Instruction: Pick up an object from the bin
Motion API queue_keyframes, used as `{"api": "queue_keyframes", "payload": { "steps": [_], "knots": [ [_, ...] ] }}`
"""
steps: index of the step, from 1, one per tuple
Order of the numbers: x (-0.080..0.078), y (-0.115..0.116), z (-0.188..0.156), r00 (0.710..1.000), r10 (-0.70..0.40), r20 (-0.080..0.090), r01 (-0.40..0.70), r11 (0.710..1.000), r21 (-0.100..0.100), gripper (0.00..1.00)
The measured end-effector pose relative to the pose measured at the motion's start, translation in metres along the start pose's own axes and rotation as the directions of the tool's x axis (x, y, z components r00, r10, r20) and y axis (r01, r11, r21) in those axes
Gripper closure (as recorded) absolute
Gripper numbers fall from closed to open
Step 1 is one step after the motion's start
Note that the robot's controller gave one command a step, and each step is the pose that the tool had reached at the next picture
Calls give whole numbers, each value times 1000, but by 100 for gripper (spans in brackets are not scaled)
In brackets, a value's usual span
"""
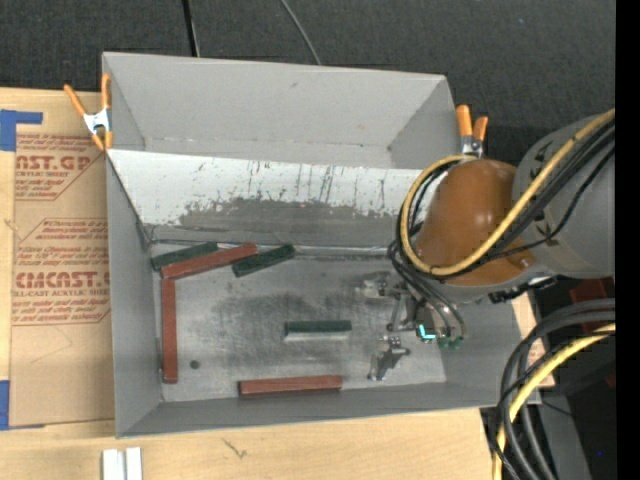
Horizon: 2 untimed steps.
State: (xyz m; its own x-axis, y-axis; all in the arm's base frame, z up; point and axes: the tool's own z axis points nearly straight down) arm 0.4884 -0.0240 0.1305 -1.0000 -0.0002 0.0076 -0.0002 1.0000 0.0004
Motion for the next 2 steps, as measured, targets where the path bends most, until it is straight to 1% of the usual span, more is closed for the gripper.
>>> {"api": "queue_keyframes", "payload": {
  "steps": [1,2],
  "knots": [
    [-2,0,-3,1000,0,7,0,1000,0,0],
    [-40,37,55,994,106,1,-106,994,-2,100]
  ]
}}
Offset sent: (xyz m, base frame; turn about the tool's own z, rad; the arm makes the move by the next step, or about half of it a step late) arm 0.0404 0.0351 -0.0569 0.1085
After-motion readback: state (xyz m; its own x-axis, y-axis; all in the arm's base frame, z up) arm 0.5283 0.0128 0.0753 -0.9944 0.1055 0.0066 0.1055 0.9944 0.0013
